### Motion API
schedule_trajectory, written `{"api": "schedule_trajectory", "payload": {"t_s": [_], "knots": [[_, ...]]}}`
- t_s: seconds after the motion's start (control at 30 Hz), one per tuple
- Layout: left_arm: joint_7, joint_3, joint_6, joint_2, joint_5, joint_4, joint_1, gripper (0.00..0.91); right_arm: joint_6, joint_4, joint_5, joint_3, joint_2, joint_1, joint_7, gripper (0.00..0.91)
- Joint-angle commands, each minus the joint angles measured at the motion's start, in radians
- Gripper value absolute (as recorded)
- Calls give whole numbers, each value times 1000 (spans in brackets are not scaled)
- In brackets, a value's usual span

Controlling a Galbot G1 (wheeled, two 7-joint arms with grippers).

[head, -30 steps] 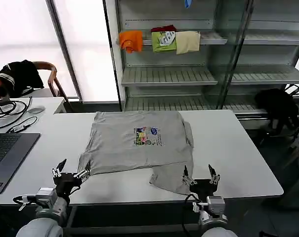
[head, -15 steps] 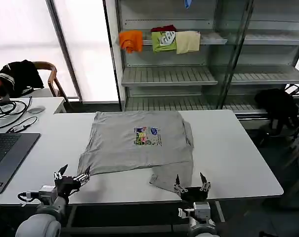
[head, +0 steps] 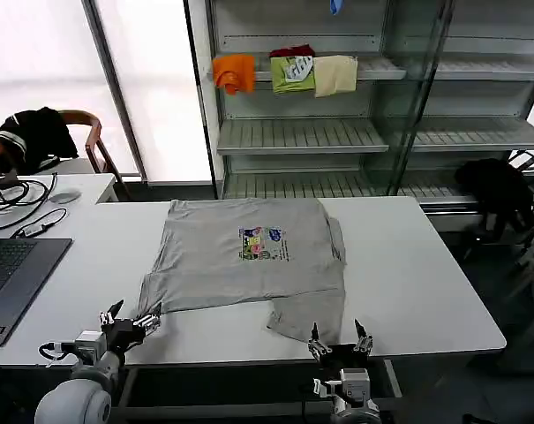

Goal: Fold and organize the clothes.

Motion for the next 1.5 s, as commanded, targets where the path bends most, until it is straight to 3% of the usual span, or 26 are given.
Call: {"api": "schedule_trajectory", "payload": {"t_s": [0.03, 0.67, 0.7, 0.73, 0.77, 0.8, 0.83, 0.87, 0.9, 0.93, 0.97, 1.5], "knots": [[2, 4, -7, 2, 0, 37, -13, 907, 3, -12, 6, 0, 2, 1, 2, 907], [4, 36, -9, -4, 29, 47, -10, 907, 13, -61, 48, 8, 7, 11, -6, 907], [4, 39, -9, -5, 31, 46, -8, 816, 15, -66, 51, 6, 6, 11, -9, 897], [4, 40, -9, -5, 34, 45, -8, 746, 15, -67, 56, 5, 6, 11, -10, 826], [4, 43, -9, -6, 39, 44, -6, 625, 15, -72, 66, 6, 7, 11, -10, 605], [6, 45, -10, -8, 50, 43, -2, 584, 16, -78, 71, 8, 8, 12, -11, 554], [7, 46, -10, -9, 53, 42, 0, 443, 20, -83, 76, 10, 9, 11, -13, 443], [7, 47, -10, -10, 56, 41, 3, 363, 25, -89, 80, 15, 10, 9, -15, 363], [9, 48, -10, -11, 60, 40, 4, 161, 31, -92, 82, 17, 10, 6, -18, 131], [9, 49, -10, -11, 63, 40, 5, 91, 36, -94, 82, 18, 9, 5, -19, 20], [9, 50, -10, -13, 65, 39, 5, 20, 41, -96, 84, 18, 8, 3, -20, 0], [14, 54, -16, -31, 74, 40, 12, 20, 90, -83, 98, 31, -1, -13, -38, 0]]}}
